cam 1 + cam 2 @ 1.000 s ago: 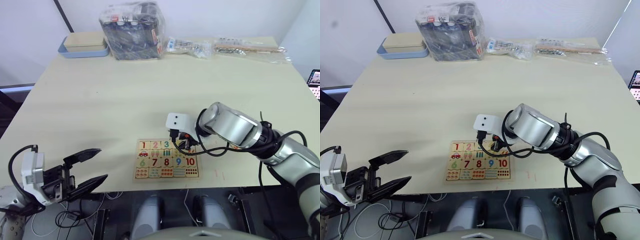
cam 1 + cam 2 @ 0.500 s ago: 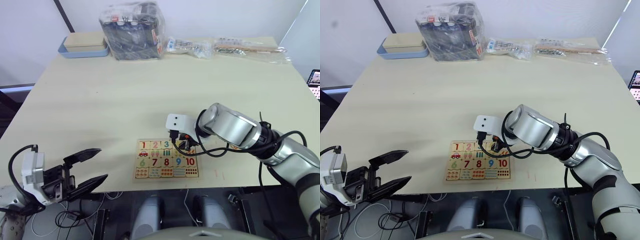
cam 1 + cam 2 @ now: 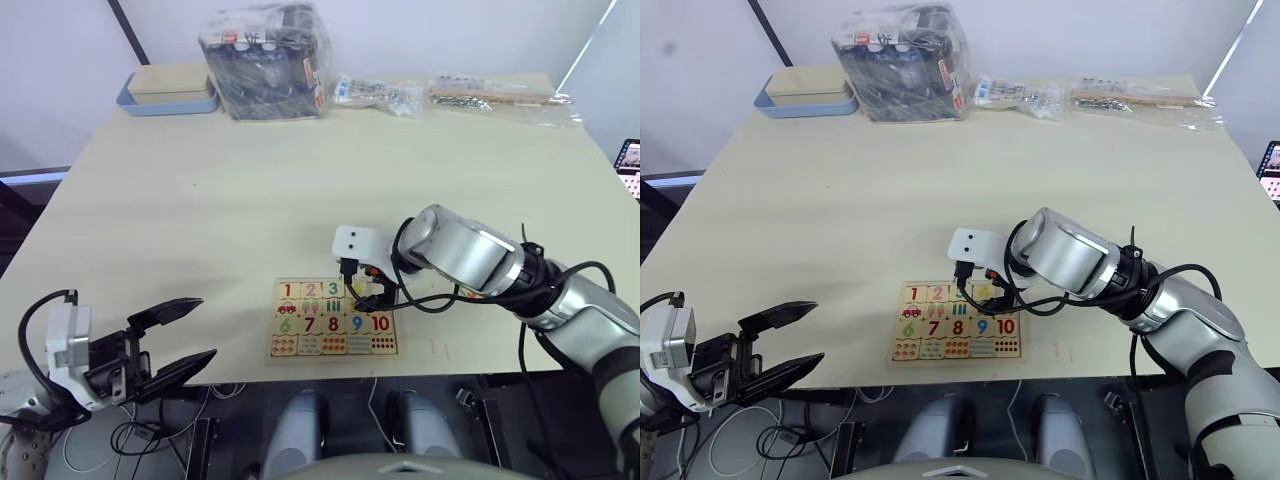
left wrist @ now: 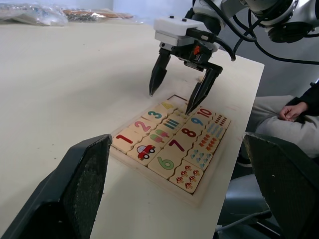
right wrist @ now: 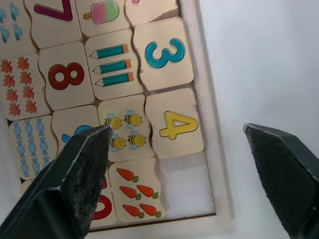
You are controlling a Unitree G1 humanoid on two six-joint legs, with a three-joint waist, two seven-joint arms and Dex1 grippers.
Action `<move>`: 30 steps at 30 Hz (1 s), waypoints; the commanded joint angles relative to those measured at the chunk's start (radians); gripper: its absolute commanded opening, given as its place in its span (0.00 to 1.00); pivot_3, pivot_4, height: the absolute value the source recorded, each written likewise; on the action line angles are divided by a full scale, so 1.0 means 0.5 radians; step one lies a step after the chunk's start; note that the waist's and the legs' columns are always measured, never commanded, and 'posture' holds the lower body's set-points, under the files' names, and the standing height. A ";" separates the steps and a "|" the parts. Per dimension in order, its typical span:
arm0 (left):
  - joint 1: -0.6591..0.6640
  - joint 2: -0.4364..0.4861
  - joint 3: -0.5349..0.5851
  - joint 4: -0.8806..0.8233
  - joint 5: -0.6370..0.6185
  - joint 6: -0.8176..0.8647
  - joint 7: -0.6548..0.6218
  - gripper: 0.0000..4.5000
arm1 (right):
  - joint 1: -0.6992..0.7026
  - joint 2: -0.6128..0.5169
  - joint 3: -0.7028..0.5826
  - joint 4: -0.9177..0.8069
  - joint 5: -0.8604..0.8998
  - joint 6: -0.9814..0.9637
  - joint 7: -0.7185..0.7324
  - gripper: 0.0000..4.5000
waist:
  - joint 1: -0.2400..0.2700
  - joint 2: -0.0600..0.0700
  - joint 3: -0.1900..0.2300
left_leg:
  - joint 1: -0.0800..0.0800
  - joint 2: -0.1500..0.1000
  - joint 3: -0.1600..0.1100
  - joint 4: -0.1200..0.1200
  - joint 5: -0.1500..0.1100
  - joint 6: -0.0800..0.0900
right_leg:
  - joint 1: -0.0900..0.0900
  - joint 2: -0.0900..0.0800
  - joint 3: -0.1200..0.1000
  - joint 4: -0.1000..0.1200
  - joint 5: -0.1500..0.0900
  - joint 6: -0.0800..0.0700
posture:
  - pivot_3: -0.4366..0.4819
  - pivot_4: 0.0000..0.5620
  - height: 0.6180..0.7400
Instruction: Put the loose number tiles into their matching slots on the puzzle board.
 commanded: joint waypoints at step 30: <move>-0.014 0.003 0.009 -0.032 0.008 -0.037 -0.019 1.00 | 0.368 -0.168 -0.243 0.031 -0.118 -0.516 0.189 0.01 | -0.003 -0.001 0.000 | 0.002 0.003 -0.001 0.000 0.001 -0.001 | 0.002 0.007 0.002 0.001 0.002 -0.003 | 0.48 0.27 1.00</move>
